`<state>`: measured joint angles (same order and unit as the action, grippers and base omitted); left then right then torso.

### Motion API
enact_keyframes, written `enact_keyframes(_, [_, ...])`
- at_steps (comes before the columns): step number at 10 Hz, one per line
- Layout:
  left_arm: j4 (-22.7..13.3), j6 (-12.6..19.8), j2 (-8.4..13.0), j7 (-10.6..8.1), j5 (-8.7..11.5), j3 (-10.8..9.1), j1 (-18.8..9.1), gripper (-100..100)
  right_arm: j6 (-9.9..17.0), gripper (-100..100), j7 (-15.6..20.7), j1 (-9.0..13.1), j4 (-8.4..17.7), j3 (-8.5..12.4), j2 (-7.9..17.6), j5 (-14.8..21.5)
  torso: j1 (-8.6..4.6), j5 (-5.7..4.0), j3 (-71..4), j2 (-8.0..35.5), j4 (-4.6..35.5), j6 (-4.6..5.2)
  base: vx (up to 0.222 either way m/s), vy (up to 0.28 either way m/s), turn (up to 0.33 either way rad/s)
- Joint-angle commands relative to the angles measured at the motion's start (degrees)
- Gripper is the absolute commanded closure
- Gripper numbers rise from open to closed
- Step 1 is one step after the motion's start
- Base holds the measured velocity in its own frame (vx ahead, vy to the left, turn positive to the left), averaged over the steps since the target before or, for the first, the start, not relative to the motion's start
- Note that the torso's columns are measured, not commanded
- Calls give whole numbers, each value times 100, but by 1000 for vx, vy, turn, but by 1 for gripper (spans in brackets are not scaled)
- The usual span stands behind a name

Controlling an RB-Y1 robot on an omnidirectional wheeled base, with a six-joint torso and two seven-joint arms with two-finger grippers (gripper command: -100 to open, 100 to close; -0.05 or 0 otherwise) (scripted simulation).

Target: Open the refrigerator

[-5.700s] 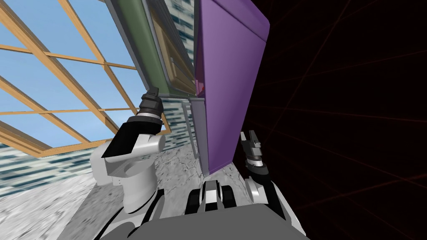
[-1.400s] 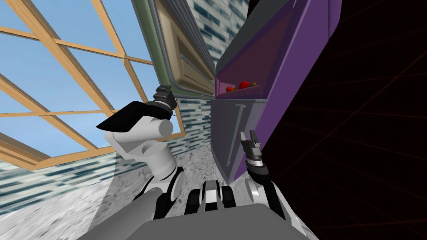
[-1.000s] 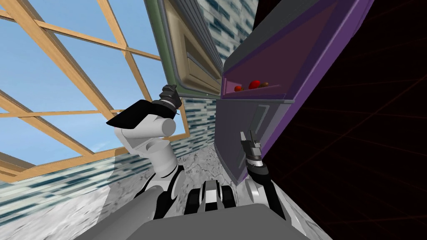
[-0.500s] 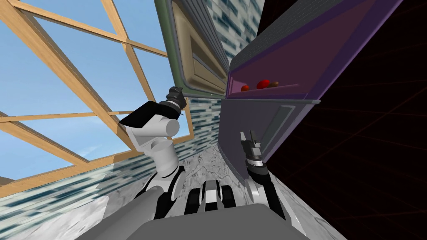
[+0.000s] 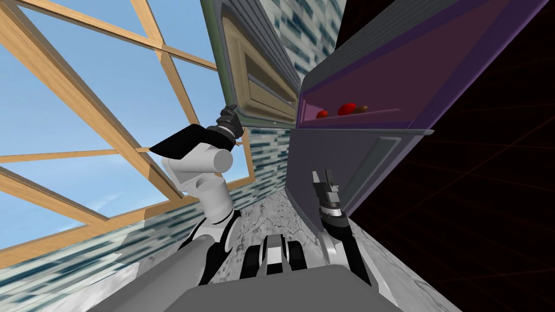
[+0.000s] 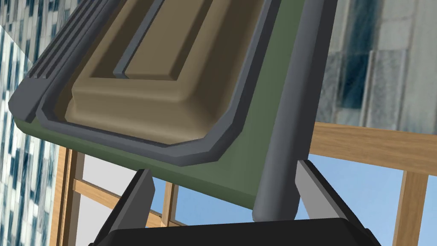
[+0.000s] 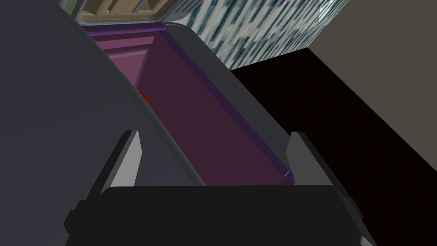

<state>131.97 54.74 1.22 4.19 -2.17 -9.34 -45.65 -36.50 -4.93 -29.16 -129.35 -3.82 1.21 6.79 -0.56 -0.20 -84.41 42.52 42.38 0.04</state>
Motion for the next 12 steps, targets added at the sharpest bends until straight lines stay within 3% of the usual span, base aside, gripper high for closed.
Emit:
enact_keyframes(1, [-79, 252, 44, -17, -6, -99, -336, -100, 0, 0, 0, 0, 0, 0, 0, 0, 43, 15, -10, -16, -7, -3, -1, -24, 10])
enact_keyframes(5, [-177, 618, 116, -41, -6, -251, -823, -100, 0, 0, 0, -1, 0, 2, 2, 0, 65, 23, -18, -28, -11, -5, 9, 14, 14])
enact_keyframes(6, [-173, 542, 100, -38, -16, -223, -754, -100, 0, 0, 0, -1, 0, 1, 2, 0, 56, 20, -15, -24, -10, -4, 5, 10, 2])
enact_keyframes(7, [-175, 566, 101, -39, -17, -227, -767, 0, 0, 0, 0, -1, 0, 1, 1, 0, 50, 18, -13, -21, -9, -4, 0, 0, 0])
enact_keyframes(12, [-175, 564, 101, -39, -17, -227, -766, 0, 0, 0, 0, -1, 0, 1, 1, 0, 57, 20, -16, -24, -10, -4, 0, 0, 0])
